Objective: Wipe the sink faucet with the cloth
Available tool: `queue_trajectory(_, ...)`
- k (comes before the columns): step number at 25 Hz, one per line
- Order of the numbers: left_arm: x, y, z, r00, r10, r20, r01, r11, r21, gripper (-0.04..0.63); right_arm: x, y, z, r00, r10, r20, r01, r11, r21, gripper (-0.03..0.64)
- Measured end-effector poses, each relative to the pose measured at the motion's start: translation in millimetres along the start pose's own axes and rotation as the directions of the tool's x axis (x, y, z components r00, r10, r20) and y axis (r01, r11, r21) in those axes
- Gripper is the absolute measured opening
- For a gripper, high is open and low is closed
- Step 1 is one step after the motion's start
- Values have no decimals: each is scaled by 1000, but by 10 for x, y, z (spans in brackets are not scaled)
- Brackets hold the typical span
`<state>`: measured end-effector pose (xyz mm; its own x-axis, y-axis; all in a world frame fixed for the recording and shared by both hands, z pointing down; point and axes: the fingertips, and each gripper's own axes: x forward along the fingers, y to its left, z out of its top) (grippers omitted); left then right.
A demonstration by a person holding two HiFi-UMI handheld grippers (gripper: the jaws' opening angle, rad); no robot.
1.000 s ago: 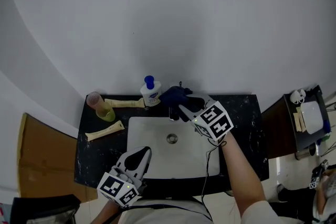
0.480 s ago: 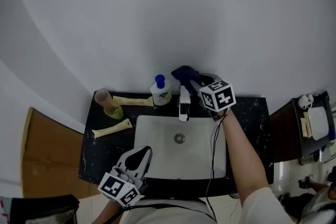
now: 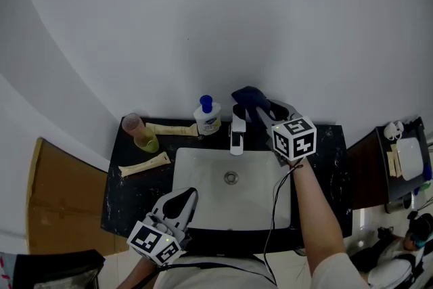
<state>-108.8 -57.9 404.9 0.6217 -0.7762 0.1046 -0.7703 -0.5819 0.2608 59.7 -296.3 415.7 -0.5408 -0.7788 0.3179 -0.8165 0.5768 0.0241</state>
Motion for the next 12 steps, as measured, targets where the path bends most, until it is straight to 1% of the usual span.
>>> queue_trajectory(4,25,-53,-2,1000,-18,3,18,1000,1,2,-399,327,90,994,72,87,-72,997,4,115)
queue_trajectory(6,40,-69,-25,999,-31,10,31,1000,-2,2,-568,549,62,988,111,110,-110,994,-18,115)
queue_trajectory(8,52,-75,-23,999,-32,16,32,999,-6,2,-689,795,-32,981,156,113,-150,987,-61,115)
queue_trajectory(10,44,-76,-4,1000,-22,13,22,1000,-8,2,-769,1042,-180,972,209,104,-201,976,-83,115)
queue_trajectory(12,31,-73,-8,1000,-20,12,20,1000,-7,2,-796,1210,-358,967,244,69,-237,967,-96,115)
